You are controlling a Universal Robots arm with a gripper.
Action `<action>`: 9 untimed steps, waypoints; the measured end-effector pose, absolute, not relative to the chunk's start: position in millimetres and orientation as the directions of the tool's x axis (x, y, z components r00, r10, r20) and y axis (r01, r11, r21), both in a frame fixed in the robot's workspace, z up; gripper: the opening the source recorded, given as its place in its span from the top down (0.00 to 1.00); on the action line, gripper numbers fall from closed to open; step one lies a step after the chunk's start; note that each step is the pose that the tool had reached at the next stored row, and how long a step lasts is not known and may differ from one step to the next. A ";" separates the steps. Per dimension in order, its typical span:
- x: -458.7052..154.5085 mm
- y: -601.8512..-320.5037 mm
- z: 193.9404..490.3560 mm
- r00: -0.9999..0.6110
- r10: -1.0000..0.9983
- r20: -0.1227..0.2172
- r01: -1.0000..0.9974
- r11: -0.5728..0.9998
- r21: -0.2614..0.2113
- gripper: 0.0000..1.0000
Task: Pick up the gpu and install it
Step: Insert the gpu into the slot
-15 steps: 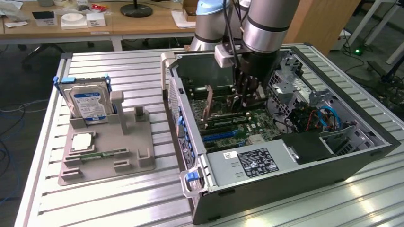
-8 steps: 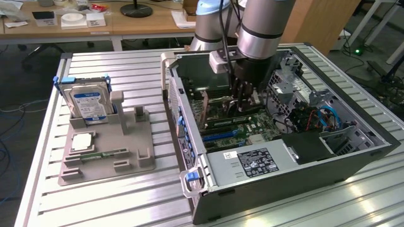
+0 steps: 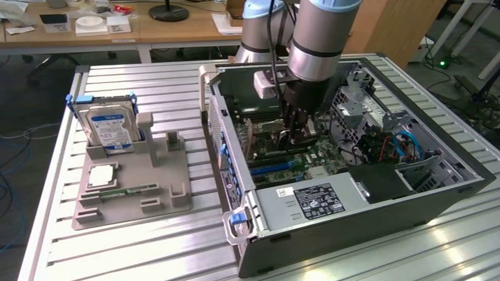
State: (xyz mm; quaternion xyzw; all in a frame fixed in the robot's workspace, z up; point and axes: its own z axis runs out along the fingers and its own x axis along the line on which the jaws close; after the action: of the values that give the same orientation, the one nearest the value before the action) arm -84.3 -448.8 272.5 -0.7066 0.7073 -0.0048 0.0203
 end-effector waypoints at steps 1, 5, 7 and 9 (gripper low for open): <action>-84.4 -448.9 271.0 0.000 -1.000 -0.022 -0.999 0.001 -0.035 0.72; -85.9 -449.2 266.3 0.001 -1.000 -0.022 -0.999 0.000 -0.035 0.72; -86.7 -449.2 263.1 0.002 -1.000 -0.022 -0.999 -0.001 -0.035 0.72; -89.4 -449.3 261.2 0.004 -1.000 -0.022 -0.999 -0.003 -0.035 0.72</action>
State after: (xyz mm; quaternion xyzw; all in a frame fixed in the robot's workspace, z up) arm -89.4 -449.3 261.2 -0.7081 0.7058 -0.0047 0.0203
